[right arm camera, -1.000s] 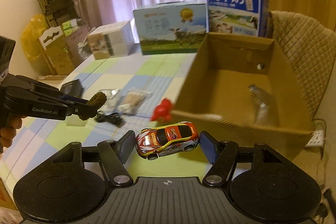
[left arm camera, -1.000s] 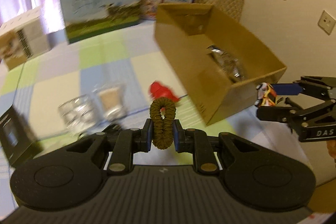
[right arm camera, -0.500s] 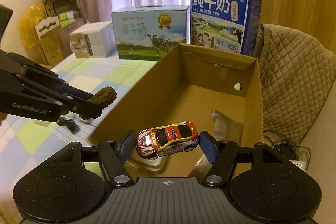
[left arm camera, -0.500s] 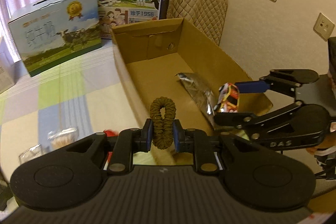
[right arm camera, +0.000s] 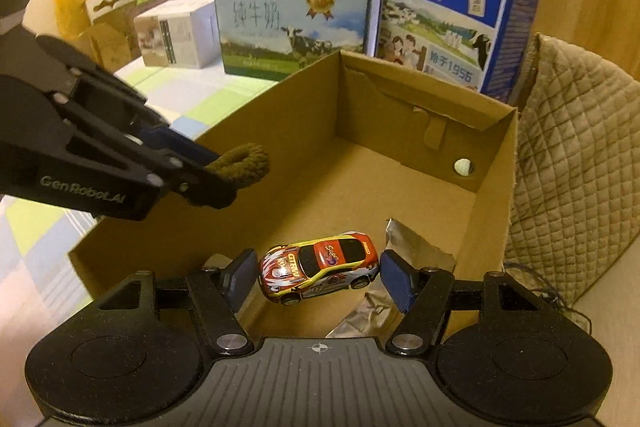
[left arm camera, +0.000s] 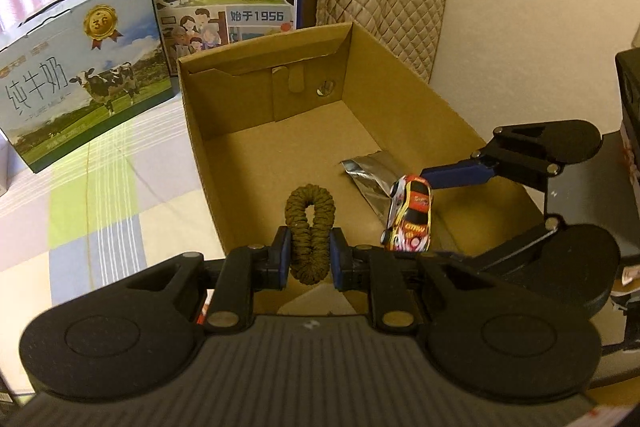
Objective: Organize objects
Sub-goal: 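Carry the hair tie and toy car with both grippers over the cardboard box, then release the toy car with the right gripper while the left gripper drops the hair tie into the box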
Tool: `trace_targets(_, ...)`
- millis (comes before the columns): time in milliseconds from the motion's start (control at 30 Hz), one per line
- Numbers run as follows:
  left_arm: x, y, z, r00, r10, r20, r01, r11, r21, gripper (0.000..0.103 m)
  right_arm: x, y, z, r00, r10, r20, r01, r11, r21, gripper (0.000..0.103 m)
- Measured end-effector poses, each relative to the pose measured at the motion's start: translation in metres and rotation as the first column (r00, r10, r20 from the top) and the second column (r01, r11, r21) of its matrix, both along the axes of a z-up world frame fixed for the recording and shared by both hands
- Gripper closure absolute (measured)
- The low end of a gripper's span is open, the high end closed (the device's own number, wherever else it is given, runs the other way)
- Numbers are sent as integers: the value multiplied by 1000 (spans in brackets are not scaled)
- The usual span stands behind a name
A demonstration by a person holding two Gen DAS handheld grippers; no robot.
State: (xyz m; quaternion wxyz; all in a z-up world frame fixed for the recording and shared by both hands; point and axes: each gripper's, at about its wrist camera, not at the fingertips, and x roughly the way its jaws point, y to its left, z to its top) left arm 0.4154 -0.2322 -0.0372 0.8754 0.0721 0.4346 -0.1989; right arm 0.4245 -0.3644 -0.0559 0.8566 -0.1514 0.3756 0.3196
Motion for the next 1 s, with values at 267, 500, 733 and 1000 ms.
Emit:
trace_targets(267,18,-6,-8,1000,6,-19,-6,1000,14,86,19,8,-10,1000,20,-7,-21,998,-56,39)
trace_targets(500,24,-6,-13,999,5,-32,-5,1000,15,86,20,4,-6,1000,17,7,-17,999,-43,33)
trace_targets(733,25,-7,-17,999,4,-44,-3,1000,18,86,15,-5,-5,1000,-19,-4,19,1000,-20,33)
trace_targets(1000,26,-9,-19,999,5,-44,-4,1000,23,81,12,-12,-3,999,-48,1,48,999,-9,33)
